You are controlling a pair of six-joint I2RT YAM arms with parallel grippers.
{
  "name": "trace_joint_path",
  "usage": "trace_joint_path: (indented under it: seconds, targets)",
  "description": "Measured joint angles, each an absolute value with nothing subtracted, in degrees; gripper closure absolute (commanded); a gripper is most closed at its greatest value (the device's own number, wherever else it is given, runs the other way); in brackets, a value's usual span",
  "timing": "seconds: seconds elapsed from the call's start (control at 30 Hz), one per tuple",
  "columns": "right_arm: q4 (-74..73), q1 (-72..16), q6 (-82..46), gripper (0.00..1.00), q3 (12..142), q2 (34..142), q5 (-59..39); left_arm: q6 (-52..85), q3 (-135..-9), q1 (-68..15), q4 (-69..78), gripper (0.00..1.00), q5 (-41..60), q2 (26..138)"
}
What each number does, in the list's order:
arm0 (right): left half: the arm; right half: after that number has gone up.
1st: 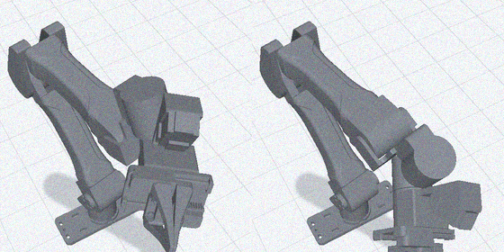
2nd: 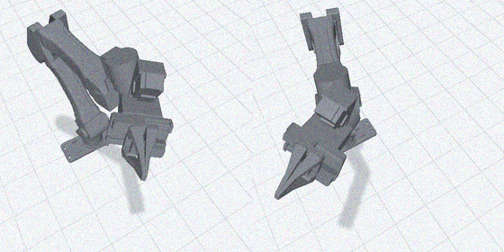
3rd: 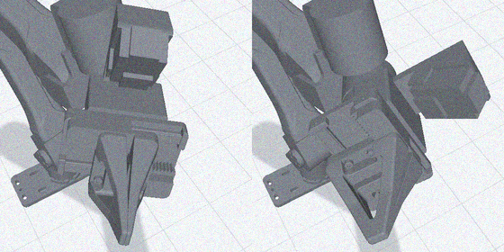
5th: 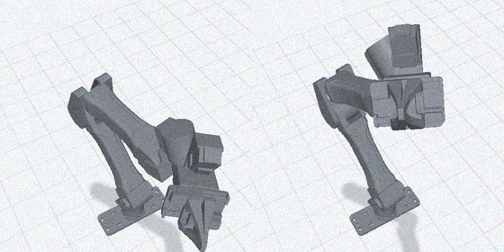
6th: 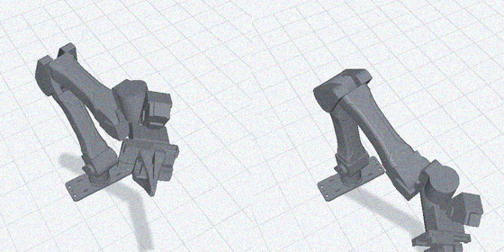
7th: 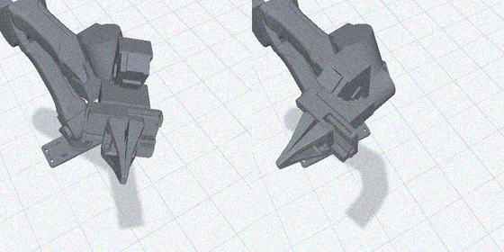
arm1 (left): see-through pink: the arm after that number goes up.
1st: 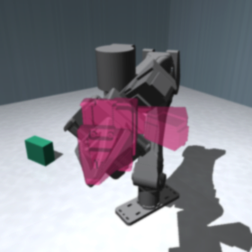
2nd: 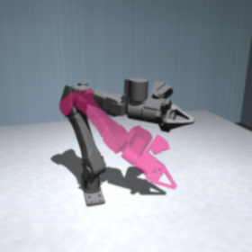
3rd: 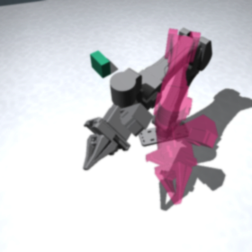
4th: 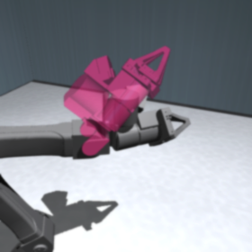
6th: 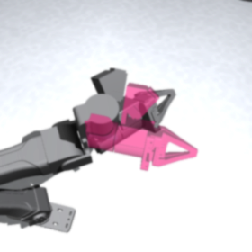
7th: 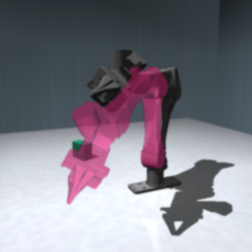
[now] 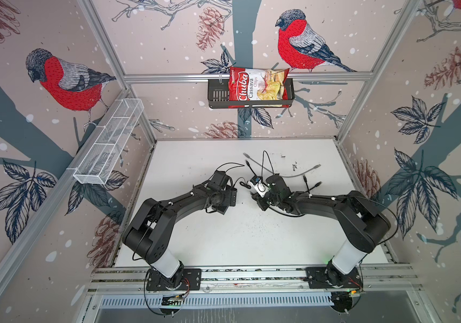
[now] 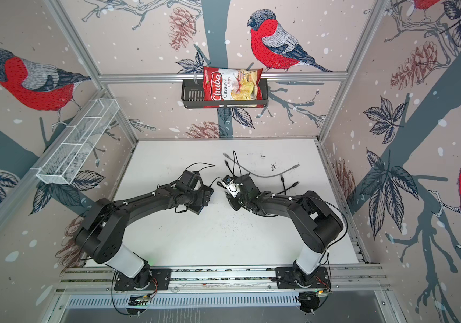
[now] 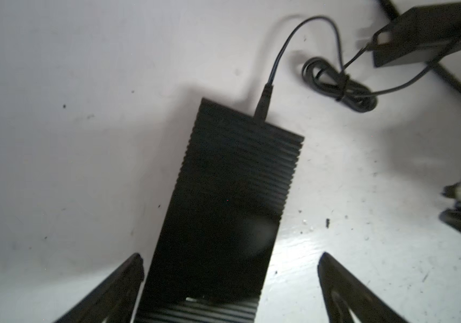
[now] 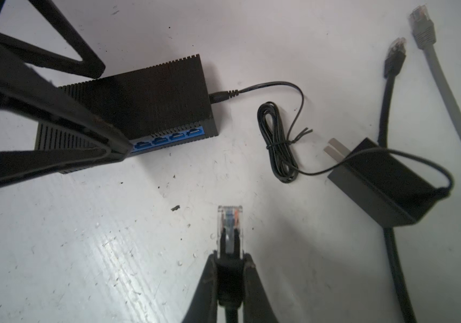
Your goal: Insert the plug into the switch port
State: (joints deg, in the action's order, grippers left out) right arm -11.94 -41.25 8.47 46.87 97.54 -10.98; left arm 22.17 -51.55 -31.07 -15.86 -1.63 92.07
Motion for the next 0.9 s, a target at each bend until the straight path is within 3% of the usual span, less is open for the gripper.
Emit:
trace_joint_path:
  seconds: [0.6, 0.83, 0.9]
  targets:
    - [-11.9, -41.2, 8.4, 1.0, 46.5, 97.3, -13.4, 18.3, -51.5, -32.0, -18.3, 0.06, -5.4, 96.4]
    - [-11.2, -41.2, 8.5, 1.0, 47.9, 97.3, -14.5, 16.1, -50.6, -32.3, -15.1, 0.21, -5.5, 96.6]
    - [-10.5, -41.2, 8.5, 1.0, 48.5, 97.4, -14.6, 15.7, -50.5, -32.4, -14.7, 0.3, -5.3, 96.6]
